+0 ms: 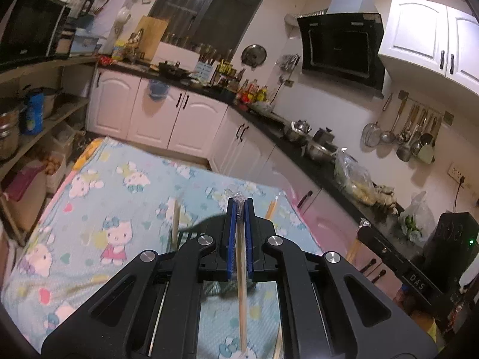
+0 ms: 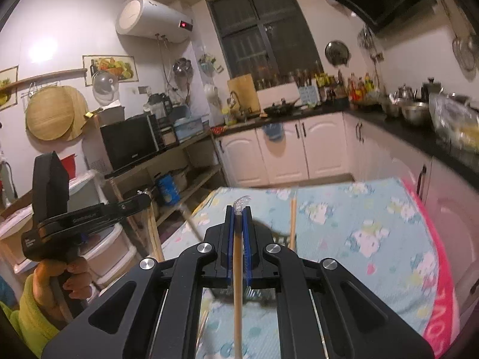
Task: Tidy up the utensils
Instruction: 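Lift the left gripper's chopstick above the caddy while the right gripper carries its chopstick there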
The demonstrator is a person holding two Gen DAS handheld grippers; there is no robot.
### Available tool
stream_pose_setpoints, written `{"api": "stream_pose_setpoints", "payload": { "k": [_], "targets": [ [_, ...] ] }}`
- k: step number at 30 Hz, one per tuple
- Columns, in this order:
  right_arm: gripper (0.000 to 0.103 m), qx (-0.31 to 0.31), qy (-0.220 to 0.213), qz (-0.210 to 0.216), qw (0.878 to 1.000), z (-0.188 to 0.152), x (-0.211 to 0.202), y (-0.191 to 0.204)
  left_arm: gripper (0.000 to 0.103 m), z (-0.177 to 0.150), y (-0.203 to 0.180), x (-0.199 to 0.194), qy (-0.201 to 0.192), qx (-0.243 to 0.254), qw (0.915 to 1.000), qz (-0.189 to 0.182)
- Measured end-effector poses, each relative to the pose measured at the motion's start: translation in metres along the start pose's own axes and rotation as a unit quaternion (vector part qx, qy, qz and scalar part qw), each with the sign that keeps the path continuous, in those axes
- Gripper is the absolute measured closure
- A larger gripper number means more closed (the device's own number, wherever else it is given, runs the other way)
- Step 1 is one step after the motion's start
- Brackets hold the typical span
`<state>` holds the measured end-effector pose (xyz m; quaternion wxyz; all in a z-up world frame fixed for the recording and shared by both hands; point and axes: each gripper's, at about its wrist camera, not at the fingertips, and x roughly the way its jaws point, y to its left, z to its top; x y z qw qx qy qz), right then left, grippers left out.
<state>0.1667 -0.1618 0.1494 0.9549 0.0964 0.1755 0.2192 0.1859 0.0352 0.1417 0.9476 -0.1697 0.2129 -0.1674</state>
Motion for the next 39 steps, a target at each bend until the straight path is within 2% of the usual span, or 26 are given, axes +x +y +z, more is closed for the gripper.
{"api": "stream_pose_setpoints", "payload": {
  "k": [9, 16, 20, 30, 39],
  "targets": [
    [0.097, -0.018, -0.03, -0.007, 0.999, 0.034, 0.021, 0.002, 0.102, 0.034, -0.015, 0.01, -0.054, 0.029, 0.9978, 0.023],
    [0.097, -0.013, -0.05, -0.028, 0.998, 0.055, 0.041, -0.002, 0.102, 0.058, -0.008, 0.018, -0.076, 0.028, 0.9963, 0.028],
    [0.097, -0.007, -0.056, -0.036, 0.998, 0.061, 0.054, -0.008, 0.102, 0.066, -0.004, 0.022, -0.097, 0.027, 0.994, 0.044],
    [0.097, -0.004, -0.07, -0.062, 0.996, 0.051, 0.083, -0.021, 0.102, 0.043, -0.003, 0.047, -0.116, 0.061, 0.9887, 0.072],
    [0.097, -0.015, -0.075, -0.081, 0.994, 0.024, 0.1, -0.024, 0.102, 0.016, 0.012, 0.063, -0.104, 0.056, 0.9899, 0.079]
  ]
}}
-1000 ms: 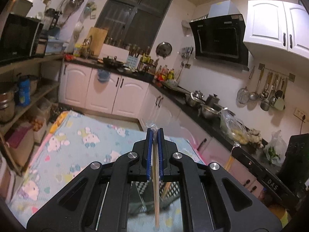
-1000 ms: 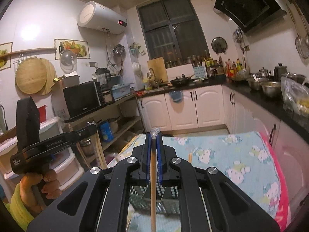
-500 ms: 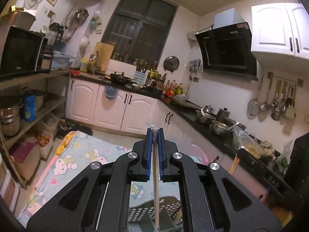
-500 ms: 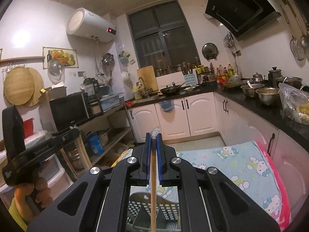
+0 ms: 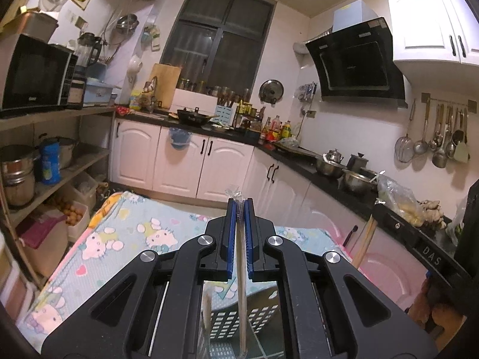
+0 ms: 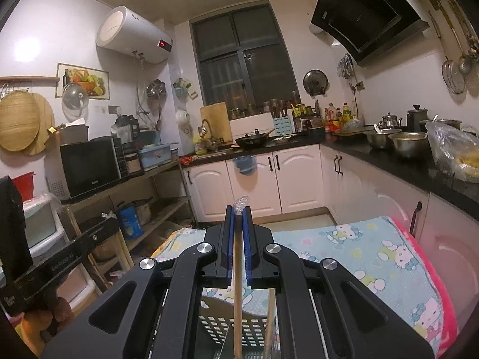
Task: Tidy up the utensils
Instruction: 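Lift the left gripper's chopstick above the caddy while the right gripper carries its chopstick there, then lower the chopstick into the caddy and open the left gripper while the right gripper releases its chopstick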
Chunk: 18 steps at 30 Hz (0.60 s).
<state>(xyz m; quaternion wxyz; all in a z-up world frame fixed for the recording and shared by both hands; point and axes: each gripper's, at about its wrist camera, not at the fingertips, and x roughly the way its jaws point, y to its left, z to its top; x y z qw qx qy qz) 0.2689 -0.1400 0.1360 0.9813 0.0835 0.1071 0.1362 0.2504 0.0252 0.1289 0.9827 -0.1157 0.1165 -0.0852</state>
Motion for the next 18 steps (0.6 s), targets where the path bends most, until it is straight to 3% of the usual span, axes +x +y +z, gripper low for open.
{"api": "stream_pose_setpoints", "payload": {
  "k": [10, 18],
  "targets": [
    [0.097, -0.017, -0.032, -0.029, 0.999, -0.03, -0.005, 0.002, 0.101, -0.028, 0.002, 0.0, -0.002, 0.004, 0.9998, 0.019],
    [0.097, -0.006, -0.026, -0.046, 0.999, -0.054, -0.008, -0.012, 0.101, -0.045, -0.002, -0.001, 0.003, 0.014, 0.9996, 0.023]
  ]
}}
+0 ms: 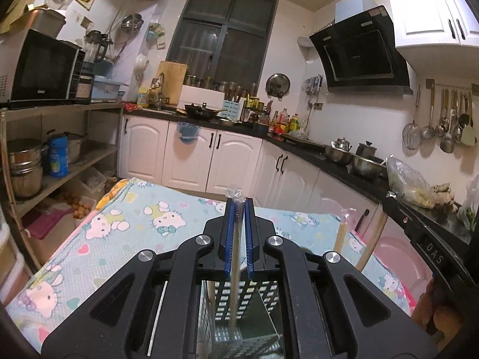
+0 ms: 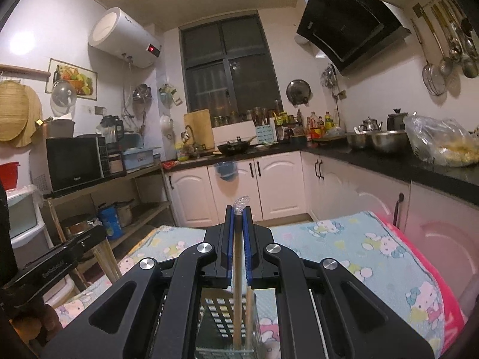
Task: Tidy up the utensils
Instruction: 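Lower the chopstick into the caddy and open the left gripper while the right gripper releases its chopstick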
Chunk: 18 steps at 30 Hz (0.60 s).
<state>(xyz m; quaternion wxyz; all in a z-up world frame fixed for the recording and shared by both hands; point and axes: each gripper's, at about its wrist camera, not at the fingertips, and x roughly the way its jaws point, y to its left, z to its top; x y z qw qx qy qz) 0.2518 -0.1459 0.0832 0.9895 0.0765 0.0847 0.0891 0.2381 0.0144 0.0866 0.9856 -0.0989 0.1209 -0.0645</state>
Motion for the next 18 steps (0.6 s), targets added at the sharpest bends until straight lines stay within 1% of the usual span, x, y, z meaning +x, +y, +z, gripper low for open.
{"api": "stream_pose_setpoints", "payload": {
  "k": [3, 9, 15, 18],
  "targets": [
    [0.097, 0.007, 0.01, -0.002, 1.0, -0.006, -0.003, -0.005, 0.101, -0.005, 0.001, 0.0, 0.008, -0.001, 1.0, 0.002],
    [0.096, 0.022, 0.03, -0.006, 0.999, -0.018, -0.014, -0.012, 0.101, -0.012, 0.007, -0.009, 0.021, -0.022, 0.9995, 0.007],
    [0.096, 0.041, 0.041, -0.009, 0.998, -0.027, -0.026, -0.017, 0.1, -0.018, 0.014, -0.016, 0.041, -0.039, 0.9984, 0.009],
    [0.096, 0.045, 0.047, -0.009, 0.998, -0.029, -0.032, -0.018, 0.096, -0.02, 0.017, -0.02, 0.051, -0.045, 0.9976, 0.011]
  ]
}}
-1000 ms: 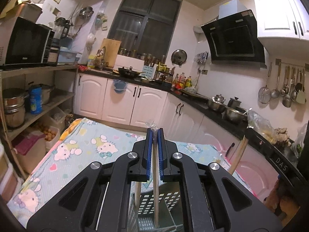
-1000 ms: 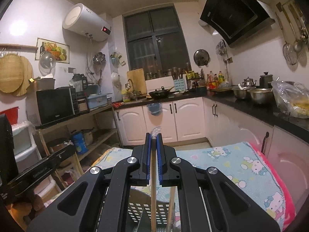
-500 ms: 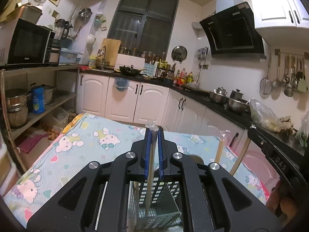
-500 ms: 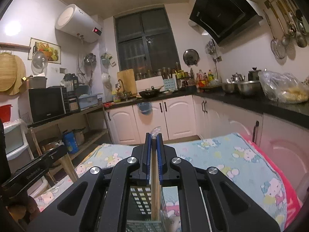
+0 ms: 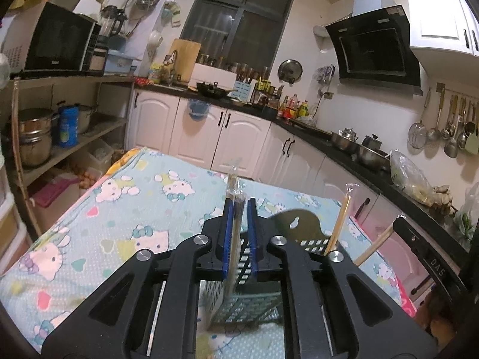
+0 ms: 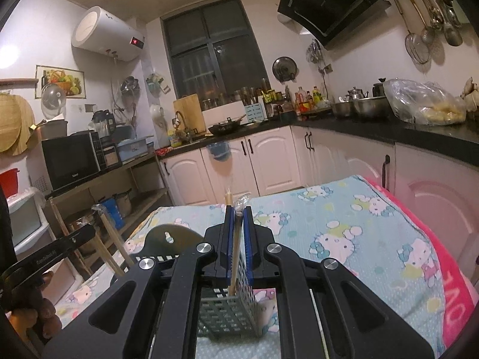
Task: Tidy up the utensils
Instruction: 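Lower the chopstick into the caddy and open the left gripper while the right gripper releases its chopstick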
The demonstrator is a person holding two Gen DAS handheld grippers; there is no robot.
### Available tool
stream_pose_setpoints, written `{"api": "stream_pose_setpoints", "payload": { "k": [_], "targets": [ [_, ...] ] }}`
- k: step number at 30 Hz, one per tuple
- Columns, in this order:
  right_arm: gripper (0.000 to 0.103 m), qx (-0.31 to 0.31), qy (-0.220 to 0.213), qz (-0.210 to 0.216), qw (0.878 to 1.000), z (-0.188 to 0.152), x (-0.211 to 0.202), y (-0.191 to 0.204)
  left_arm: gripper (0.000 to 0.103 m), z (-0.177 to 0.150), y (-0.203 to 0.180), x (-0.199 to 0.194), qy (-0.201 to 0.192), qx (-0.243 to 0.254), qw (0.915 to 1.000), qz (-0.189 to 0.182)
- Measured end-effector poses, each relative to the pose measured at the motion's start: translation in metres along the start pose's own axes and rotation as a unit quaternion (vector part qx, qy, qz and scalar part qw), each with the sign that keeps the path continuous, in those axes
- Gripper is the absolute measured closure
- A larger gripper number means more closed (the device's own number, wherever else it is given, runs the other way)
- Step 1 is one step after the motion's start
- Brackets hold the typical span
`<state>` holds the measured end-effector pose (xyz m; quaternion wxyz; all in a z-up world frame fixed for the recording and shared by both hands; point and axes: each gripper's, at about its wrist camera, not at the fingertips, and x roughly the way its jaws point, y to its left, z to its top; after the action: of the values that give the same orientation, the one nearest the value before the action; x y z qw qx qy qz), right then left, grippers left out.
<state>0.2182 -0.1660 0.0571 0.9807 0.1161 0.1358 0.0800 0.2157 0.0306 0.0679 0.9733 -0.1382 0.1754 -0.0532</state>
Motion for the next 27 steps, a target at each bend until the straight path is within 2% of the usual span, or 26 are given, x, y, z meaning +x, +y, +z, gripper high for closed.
{"api": "stream_pose_setpoints", "payload": {
  "k": [2, 12, 18, 20, 24, 27],
  "targets": [
    [0.095, 0.002, 0.005, 0.0, 1.0, -0.002, -0.002, 0.0, 0.09, -0.001, 0.003, -0.001, 0.009, -0.006, 0.9999, -0.001],
    [0.084, 0.013, 0.04, 0.002, 0.999, -0.012, -0.012, 0.0, 0.083, -0.012, 0.011, -0.01, 0.036, -0.02, 0.9991, -0.007],
    [0.077, 0.011, 0.053, 0.006, 0.999, -0.015, -0.019, 0.004, 0.073, -0.02, 0.012, -0.017, 0.053, -0.022, 0.9983, -0.009],
    [0.076, 0.01, 0.057, 0.011, 0.998, -0.016, -0.022, 0.006, 0.069, -0.022, 0.013, -0.018, 0.059, -0.023, 0.998, -0.008],
    [0.072, -0.001, 0.064, 0.026, 0.998, -0.019, -0.03, 0.012, 0.067, -0.027, 0.014, -0.021, 0.068, -0.018, 0.9976, -0.001],
    [0.066, -0.008, 0.07, 0.034, 0.997, -0.021, -0.034, 0.018, 0.064, -0.031, 0.015, -0.023, 0.072, -0.016, 0.9973, 0.002]
  ]
}}
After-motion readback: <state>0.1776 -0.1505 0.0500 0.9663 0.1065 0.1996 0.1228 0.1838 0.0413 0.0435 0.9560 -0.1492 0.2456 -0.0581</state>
